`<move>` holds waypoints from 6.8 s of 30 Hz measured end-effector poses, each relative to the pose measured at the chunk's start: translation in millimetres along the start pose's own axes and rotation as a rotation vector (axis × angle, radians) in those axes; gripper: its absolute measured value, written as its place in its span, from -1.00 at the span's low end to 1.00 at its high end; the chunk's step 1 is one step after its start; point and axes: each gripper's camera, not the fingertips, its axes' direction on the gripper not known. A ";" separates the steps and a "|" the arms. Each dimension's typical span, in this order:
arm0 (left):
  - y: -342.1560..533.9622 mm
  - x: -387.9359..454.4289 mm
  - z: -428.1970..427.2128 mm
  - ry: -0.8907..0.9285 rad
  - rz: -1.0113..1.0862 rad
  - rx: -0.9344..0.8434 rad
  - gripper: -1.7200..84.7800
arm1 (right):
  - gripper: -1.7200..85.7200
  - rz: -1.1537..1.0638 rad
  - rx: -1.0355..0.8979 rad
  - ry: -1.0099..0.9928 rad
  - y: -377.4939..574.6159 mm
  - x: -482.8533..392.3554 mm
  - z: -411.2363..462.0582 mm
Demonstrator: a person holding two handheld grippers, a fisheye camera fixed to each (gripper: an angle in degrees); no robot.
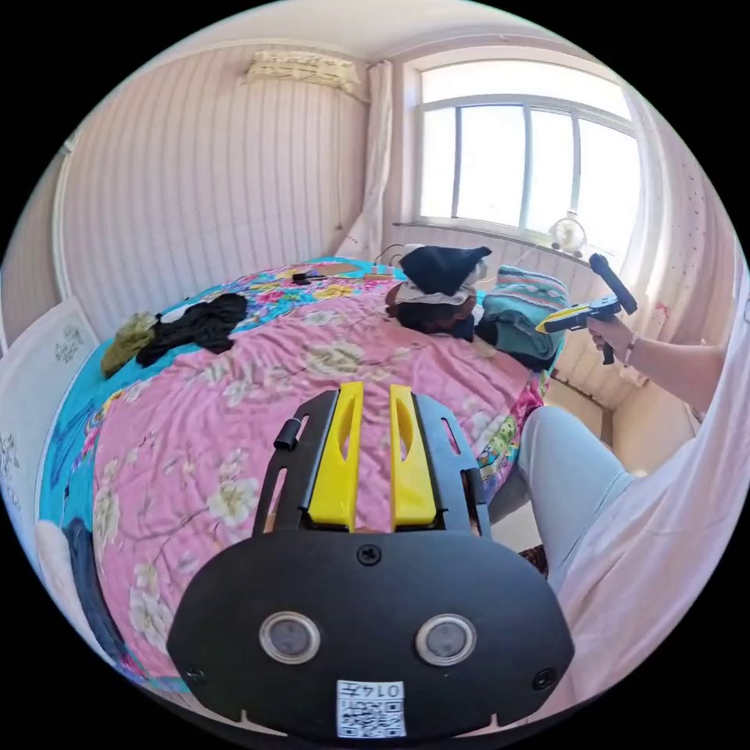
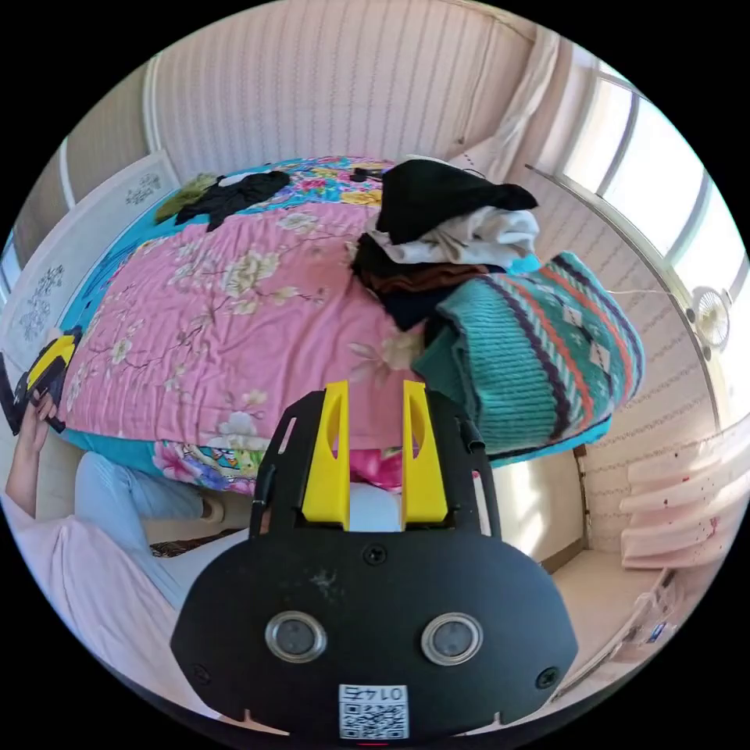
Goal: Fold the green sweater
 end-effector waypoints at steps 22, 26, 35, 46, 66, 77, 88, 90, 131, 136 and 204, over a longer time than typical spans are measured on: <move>-218.9 198.8 292.2 0.326 0.144 -0.258 -0.82 | -0.86 0.110 0.135 -0.114 42.2 293.2 -57.1; -238.0 217.1 340.2 0.352 0.059 -0.320 -0.82 | -0.88 0.264 0.271 -0.203 101.5 371.5 -109.1; -256.9 238.6 437.4 0.415 -0.153 -0.524 -0.70 | -0.90 0.500 0.381 -0.340 232.3 480.8 -151.2; -278.6 195.6 333.0 0.646 -0.142 -0.283 -0.98 | -0.91 0.417 0.566 -0.516 263.4 516.1 -195.9; -154.6 13.4 -185.7 0.466 0.031 0.709 -0.98 | -0.93 -0.014 0.907 -0.853 222.6 439.3 -333.0; -112.9 -183.4 -292.5 -0.042 -0.363 0.524 -0.98 | -0.94 -0.104 0.667 -1.224 -4.8 297.4 -245.1; -214.5 -254.5 -431.2 -0.361 -0.130 0.710 -0.98 | -0.93 -0.164 1.032 -1.194 -188.1 222.0 -311.8; -182.0 -260.6 -419.0 -0.330 -0.123 0.599 -0.98 | -0.93 -0.197 0.989 -1.163 -171.8 212.2 -278.4; 331.7 -276.1 -200.0 -0.186 -0.969 -0.354 -0.96 | -0.77 -0.121 -0.322 -0.698 19.5 -48.6 170.4; 327.6 -285.6 -172.3 -0.156 -0.959 -0.346 -0.85 | -0.68 -0.196 -0.178 -0.593 -1.4 -84.8 150.9; -26.4 -54.7 353.7 0.303 -0.193 -0.473 -0.87 | -0.92 -0.067 -0.063 -0.886 -304.9 43.4 267.9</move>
